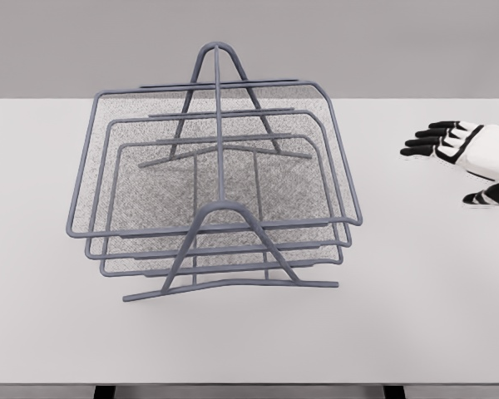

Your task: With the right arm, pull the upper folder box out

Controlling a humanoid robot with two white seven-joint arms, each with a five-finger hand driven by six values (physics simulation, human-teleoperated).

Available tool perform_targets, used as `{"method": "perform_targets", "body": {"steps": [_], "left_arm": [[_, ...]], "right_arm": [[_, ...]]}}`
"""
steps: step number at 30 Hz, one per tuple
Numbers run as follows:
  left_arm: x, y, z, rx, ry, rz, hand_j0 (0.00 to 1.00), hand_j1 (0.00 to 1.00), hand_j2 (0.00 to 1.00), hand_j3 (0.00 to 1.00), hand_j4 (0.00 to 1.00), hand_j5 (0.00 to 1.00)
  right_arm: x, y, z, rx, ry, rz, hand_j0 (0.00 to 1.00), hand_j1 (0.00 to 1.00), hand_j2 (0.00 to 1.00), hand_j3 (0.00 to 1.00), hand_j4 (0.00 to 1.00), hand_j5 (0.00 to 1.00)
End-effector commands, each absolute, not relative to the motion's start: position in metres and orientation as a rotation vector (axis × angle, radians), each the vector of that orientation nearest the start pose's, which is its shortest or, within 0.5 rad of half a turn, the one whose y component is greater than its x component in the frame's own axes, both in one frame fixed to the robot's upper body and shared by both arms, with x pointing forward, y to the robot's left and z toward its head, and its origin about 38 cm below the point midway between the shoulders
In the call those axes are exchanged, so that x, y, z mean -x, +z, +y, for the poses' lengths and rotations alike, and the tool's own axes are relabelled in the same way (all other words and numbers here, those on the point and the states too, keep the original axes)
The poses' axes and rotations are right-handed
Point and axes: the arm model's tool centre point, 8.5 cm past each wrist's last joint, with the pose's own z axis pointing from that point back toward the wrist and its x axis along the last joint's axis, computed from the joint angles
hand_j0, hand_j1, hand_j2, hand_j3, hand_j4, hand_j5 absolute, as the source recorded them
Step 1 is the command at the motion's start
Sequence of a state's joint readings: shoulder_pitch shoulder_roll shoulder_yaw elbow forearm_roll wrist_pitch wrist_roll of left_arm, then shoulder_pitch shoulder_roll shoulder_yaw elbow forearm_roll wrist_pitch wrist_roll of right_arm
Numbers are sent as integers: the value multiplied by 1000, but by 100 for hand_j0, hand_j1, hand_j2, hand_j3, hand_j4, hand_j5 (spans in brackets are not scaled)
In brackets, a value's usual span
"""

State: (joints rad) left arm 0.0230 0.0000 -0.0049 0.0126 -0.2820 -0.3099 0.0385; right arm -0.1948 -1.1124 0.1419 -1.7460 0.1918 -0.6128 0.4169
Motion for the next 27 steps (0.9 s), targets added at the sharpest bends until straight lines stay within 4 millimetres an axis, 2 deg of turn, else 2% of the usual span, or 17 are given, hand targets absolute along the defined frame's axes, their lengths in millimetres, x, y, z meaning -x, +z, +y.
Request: {"method": "perform_targets", "body": {"steps": [1,2,3,4,6,7,8,10,11,12,13,14,17,21,27], "left_arm": [[-13,-258,265,-75,-289,-266,100,100,100,100,100,100],[-13,-258,265,-75,-290,-266,100,100,100,100,100,100],[-13,-258,265,-75,-289,-266,100,100,100,100,100,100],[-13,-258,265,-75,-290,-266,100,100,100,100,100,100],[-13,-258,265,-75,-289,-266,100,100,100,100,100,100],[-13,-258,265,-75,-289,-266,100,100,100,100,100,100],[-13,-258,265,-75,-290,-266,100,100,100,100,100,100],[-13,-258,265,-75,-289,-266,100,100,100,100,100,100],[-13,-258,265,-75,-289,-266,100,100,100,100,100,100],[-13,-258,265,-75,-290,-266,100,100,100,100,100,100],[-13,-258,265,-75,-289,-266,100,100,100,100,100,100],[-13,-258,265,-75,-290,-266,100,100,100,100,100,100],[-13,-258,265,-75,-289,-266,100,100,100,100,100,100],[-13,-258,265,-75,-290,-266,100,100,100,100,100,100],[-13,-258,265,-75,-289,-266,100,100,100,100,100,100]], "right_arm": [[-354,285,-369,509,1903,-1630,100,100,100,100,100,100],[-360,289,-355,483,1960,-1612,100,100,100,100,100,100],[-367,301,-340,471,1973,-1664,100,100,100,100,100,100],[-375,316,-333,501,1970,-1711,100,100,100,100,100,100],[-383,309,-301,420,2020,-1750,100,100,100,100,100,100],[-390,317,-302,464,2022,-1753,100,100,100,100,100,100],[-391,313,-301,459,2026,-1745,100,100,100,100,100,100],[-398,311,-277,394,2059,-1779,100,100,100,100,100,100],[-397,316,-270,332,2048,-1819,100,100,100,100,100,100],[-399,329,-267,344,2054,-1848,100,100,100,100,100,100],[-403,333,-262,343,2083,-1834,100,100,100,100,100,100],[-408,327,-253,313,2122,-1803,100,100,100,100,100,100],[-413,309,-253,269,2144,-1731,100,100,100,100,100,100],[-412,294,-257,270,2186,-1650,100,100,100,100,100,100],[-409,287,-272,287,2219,-1561,100,100,100,100,100,100]]}}
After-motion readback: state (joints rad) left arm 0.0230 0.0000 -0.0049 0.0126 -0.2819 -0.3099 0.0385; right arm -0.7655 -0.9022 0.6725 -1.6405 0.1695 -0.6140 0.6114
